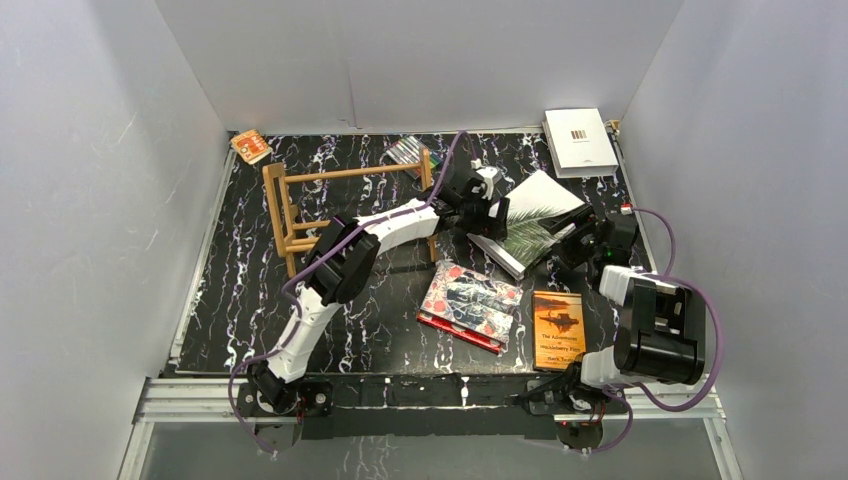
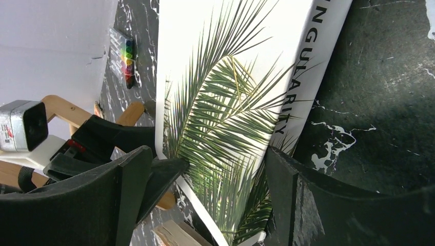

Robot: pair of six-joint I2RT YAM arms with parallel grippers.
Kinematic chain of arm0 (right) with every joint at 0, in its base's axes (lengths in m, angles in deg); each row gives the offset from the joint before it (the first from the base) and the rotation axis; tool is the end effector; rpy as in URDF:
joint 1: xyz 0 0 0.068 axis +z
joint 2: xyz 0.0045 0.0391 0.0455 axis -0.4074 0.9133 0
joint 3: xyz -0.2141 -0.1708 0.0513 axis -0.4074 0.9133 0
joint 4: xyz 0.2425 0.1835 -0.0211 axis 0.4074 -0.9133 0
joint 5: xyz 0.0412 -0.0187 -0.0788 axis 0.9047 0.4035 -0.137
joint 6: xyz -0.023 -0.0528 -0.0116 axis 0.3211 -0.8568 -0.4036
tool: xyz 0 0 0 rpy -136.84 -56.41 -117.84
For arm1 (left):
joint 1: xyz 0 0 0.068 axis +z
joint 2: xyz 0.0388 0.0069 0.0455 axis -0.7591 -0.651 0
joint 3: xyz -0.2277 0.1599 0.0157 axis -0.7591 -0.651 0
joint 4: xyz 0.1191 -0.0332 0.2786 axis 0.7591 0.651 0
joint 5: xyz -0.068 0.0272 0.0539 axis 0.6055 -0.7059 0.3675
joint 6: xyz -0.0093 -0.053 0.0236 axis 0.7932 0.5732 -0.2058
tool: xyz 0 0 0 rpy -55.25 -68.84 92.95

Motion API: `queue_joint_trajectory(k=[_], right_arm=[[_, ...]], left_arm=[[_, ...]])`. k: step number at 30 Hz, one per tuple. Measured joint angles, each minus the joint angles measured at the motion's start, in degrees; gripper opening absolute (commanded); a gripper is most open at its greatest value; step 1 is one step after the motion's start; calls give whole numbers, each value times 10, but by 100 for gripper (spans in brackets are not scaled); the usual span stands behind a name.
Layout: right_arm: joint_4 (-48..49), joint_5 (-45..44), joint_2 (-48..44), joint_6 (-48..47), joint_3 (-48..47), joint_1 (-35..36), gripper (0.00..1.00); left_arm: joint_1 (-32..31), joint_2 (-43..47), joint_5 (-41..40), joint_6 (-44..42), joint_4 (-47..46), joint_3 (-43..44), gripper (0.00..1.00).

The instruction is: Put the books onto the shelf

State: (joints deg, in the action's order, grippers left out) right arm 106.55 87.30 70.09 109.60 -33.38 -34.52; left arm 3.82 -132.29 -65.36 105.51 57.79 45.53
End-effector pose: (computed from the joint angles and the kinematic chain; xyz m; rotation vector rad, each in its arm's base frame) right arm 0.3009 -0.0399 0.1329 0.9038 1.9288 0.8294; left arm 0.4097 -0.4303 0.1527 0.6268 2.1791 -0.8627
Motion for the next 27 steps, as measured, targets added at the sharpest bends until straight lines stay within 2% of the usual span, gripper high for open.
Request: queue_joint_trajectory(k=[8,15,27], right_arm=[[-8,3,-12,-8,0,0,83],[-43,2,-56,-33,-26,-1,81],[-86,-5,-77,-65,-42,-7,79]], left_arm=[[0,22,9,33,-7,-34,84],[-1,23,33,53,-22,-34,83],[-13,25,36,57,-25,-34,82]])
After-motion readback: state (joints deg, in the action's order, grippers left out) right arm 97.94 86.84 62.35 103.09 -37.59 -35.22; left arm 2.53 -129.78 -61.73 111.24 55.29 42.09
